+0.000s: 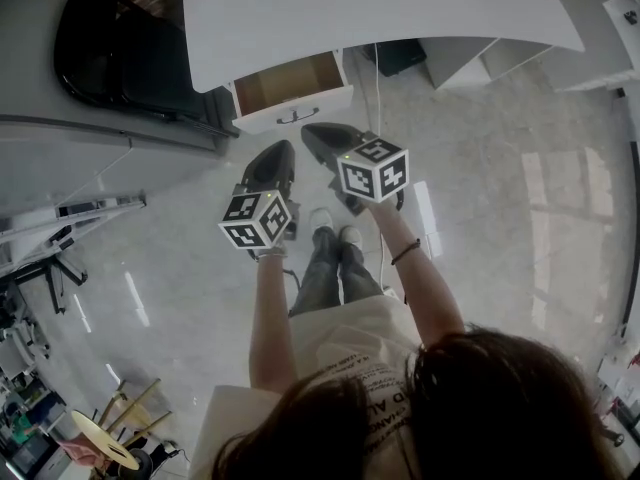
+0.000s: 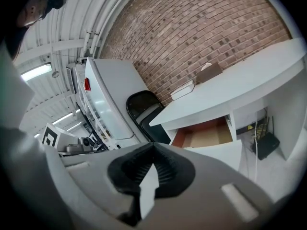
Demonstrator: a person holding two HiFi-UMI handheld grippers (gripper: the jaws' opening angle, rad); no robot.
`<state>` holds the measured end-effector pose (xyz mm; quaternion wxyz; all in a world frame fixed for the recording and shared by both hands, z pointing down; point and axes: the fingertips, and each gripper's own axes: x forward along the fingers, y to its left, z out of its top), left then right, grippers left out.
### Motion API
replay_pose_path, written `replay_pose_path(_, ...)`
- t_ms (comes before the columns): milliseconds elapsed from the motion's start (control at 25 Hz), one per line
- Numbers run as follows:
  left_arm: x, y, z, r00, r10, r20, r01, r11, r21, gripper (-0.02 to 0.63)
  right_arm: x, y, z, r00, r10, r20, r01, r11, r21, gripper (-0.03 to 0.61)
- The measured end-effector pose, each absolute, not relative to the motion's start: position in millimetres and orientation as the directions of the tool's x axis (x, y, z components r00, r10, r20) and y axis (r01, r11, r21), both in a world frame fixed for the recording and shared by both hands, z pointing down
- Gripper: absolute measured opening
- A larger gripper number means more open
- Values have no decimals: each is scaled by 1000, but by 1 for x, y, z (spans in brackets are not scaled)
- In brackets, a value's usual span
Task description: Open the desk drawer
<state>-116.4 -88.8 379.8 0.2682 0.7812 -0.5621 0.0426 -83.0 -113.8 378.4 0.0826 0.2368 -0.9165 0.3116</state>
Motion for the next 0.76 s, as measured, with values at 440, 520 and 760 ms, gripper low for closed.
replay_pose_path(440,-116,-87,379,361,-857,368,-903,-224,366,2,-86,-109,380,-878,-372,301,-478,704,-525,3)
replay_pose_path(520,-115,-87,379,360,-857,369,-904,-224,364,2,-85,-109,380,-878,-372,299,-478,703,-527,2)
replay_pose_path(760,-109,-87,375,359,-857,369,-905,-222,364,2,-78,-109,378,-878,-372,300,-478,699,-532,3)
